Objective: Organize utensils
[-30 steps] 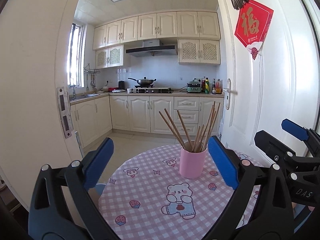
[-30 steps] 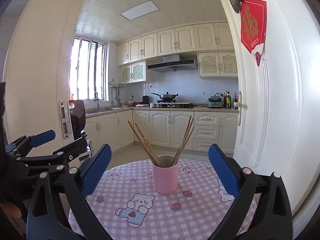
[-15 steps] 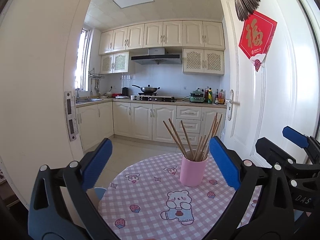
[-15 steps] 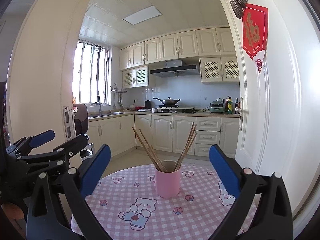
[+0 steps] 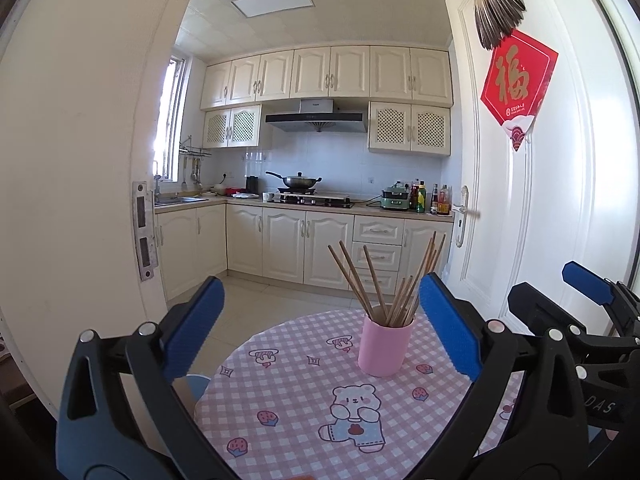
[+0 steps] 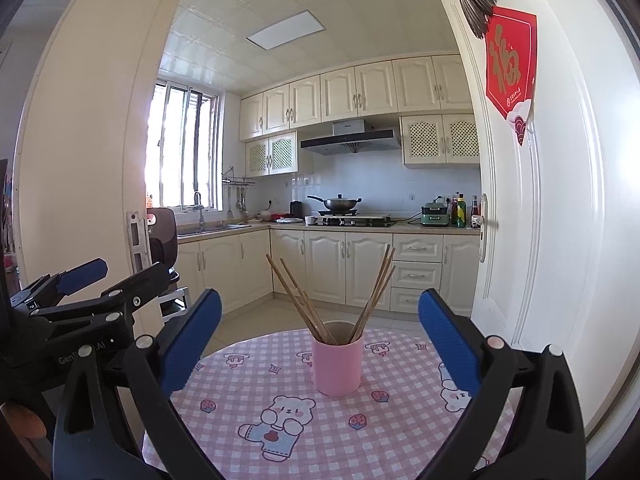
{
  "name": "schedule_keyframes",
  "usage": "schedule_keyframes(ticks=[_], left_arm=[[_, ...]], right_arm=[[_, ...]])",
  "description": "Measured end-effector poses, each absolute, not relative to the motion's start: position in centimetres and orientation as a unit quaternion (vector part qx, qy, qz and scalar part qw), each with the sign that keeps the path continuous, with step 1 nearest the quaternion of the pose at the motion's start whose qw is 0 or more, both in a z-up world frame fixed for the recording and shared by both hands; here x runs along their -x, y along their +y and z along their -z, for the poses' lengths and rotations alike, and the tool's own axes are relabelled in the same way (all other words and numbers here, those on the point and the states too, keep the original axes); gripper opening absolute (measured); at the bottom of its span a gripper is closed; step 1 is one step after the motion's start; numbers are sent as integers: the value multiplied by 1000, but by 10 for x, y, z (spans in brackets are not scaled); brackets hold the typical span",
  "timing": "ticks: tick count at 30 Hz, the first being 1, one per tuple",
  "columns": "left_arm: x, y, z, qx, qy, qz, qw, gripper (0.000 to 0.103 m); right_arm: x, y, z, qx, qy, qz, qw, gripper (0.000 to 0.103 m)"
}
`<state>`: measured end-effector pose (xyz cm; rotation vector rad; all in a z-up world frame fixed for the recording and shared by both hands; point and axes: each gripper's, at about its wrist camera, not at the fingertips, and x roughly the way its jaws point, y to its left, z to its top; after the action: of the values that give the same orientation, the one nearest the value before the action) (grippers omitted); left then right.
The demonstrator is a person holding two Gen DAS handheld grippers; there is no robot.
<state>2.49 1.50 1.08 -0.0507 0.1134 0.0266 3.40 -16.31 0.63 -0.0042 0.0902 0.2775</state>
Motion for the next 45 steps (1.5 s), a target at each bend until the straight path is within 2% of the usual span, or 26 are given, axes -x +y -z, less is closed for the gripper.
schedule_keyframes(ticks=[45], left_arm=[[-25, 12, -5, 15, 54, -17, 998, 96]], right_arm=[[-31, -164, -1, -7, 50, -136, 989, 95]])
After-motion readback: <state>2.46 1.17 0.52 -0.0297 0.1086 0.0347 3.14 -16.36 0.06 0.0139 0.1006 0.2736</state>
